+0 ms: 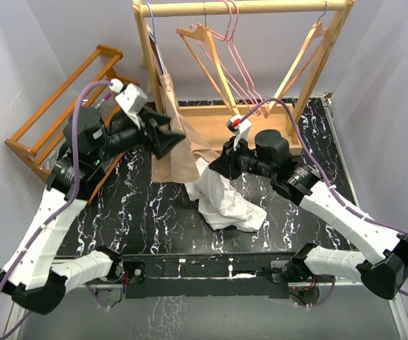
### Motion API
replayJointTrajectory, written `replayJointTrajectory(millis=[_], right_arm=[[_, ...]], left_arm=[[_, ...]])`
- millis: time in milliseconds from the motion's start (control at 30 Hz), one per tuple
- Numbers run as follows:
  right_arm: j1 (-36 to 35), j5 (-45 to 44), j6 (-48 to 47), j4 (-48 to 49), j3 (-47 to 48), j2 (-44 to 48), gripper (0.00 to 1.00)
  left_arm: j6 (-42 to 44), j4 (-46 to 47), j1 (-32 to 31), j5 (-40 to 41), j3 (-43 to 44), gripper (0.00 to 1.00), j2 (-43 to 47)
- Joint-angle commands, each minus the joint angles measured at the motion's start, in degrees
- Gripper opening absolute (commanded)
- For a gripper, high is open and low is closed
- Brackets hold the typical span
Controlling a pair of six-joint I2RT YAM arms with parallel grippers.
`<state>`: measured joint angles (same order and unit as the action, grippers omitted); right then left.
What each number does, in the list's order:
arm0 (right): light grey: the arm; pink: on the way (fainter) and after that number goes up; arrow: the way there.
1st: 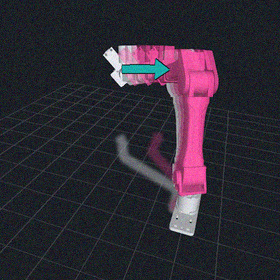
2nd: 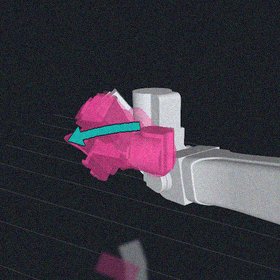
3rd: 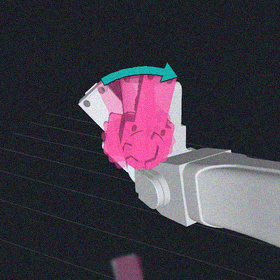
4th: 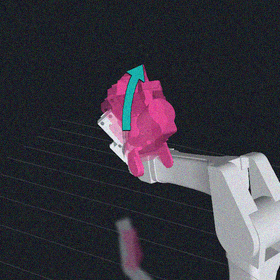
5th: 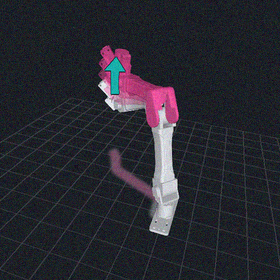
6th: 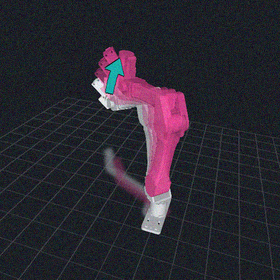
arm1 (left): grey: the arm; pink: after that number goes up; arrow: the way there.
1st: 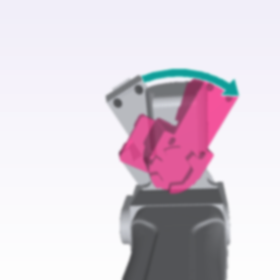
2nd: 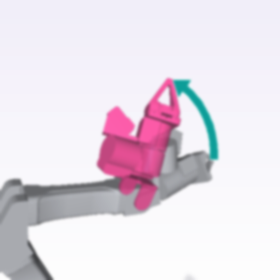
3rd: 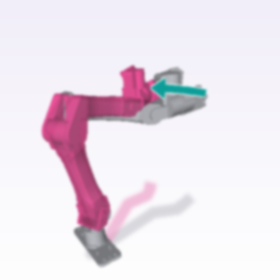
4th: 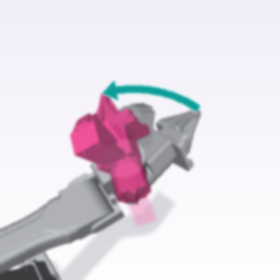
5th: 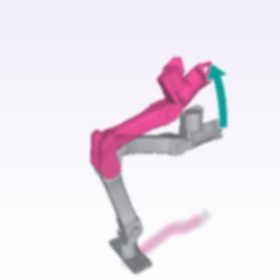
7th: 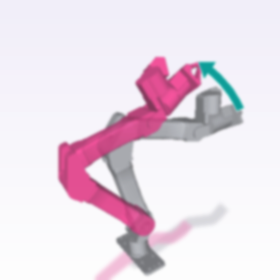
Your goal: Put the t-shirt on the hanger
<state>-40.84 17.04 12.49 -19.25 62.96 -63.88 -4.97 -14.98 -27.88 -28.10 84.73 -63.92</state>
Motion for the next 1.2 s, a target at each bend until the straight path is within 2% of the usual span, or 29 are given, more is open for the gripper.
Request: replayJointTrajectory(millis=[0, 300, 333, 433, 533, 933, 1167], right_arm=[[-0.03, -1.77, 2.28, 7.84, 0.10, -1.83, 0.08], [-4.57, 3.44, 3.08, 9.12, 0.19, -12.67, 0.10], [-4.86, 3.93, 3.25, 9.02, 0.49, -13.64, 0.18], [-5.04, 2.26, 3.42, 9.11, 0.61, -14.29, 0.52], [-5.04, -1.01, 2.92, 9.27, 0.19, -12.21, 0.76], [-2.76, -14.77, -2.22, -3.02, -0.36, -5.04, 0.80], [-1.44, -16.81, -2.74, -3.56, -3.37, -4.61, 0.80]], left_arm=[[-1.28, -3.35, -0.23, -0.84, -9.65, 0.65, 2.33], [1.85, -6.96, -0.16, 3.57, -16.63, 0.64, 4.24], [2.31, -6.84, -0.24, 3.76, -18.15, 0.64, 4.83], [3.40, -6.47, -0.22, 3.42, -21.37, 0.67, 6.14], [3.68, -8.34, -0.17, 4.08, -21.38, 0.69, 5.95], [-4.62, -13.68, -0.03, 14.15, -30.09, 0.73, 4.53], [1.05, -13.33, -0.02, 17.43, -34.41, 0.72, -0.78]])
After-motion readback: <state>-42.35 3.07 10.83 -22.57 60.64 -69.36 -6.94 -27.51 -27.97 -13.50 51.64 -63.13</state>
